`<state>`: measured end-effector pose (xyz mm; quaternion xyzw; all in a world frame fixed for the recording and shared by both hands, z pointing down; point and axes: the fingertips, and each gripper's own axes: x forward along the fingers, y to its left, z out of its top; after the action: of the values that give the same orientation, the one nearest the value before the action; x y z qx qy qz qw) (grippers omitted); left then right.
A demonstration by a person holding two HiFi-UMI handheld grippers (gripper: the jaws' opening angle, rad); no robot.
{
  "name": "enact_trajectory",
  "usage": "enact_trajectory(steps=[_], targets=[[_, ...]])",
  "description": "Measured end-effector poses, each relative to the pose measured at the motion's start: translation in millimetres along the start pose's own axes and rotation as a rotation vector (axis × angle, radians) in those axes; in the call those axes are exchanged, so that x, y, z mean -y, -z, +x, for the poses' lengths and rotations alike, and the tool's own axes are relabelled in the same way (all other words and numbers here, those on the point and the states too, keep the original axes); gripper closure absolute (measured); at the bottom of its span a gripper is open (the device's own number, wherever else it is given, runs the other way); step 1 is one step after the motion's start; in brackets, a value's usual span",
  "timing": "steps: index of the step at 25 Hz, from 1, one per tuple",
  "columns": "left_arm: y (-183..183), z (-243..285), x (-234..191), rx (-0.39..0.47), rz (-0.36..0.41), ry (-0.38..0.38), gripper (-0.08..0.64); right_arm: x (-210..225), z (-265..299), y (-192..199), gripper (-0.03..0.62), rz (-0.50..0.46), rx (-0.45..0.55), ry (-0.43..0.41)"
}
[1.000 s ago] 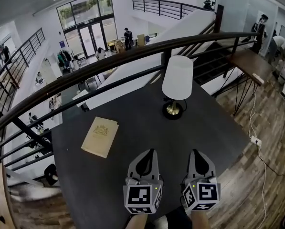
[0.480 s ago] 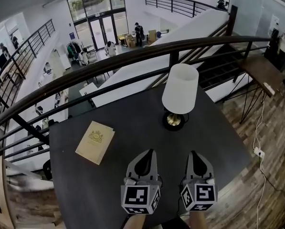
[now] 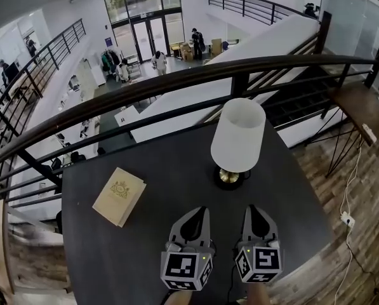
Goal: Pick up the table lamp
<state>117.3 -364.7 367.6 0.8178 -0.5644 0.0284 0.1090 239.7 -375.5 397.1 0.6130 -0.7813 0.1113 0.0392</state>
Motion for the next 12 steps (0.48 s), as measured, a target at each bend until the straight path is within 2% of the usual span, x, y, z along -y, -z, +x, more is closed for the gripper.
enact_trajectory(steps=[12], targets=[[14,38,-6,-0.026,-0.025,-0.048,0.540,24,36,10,0.600,-0.003,-0.021,-0.062]])
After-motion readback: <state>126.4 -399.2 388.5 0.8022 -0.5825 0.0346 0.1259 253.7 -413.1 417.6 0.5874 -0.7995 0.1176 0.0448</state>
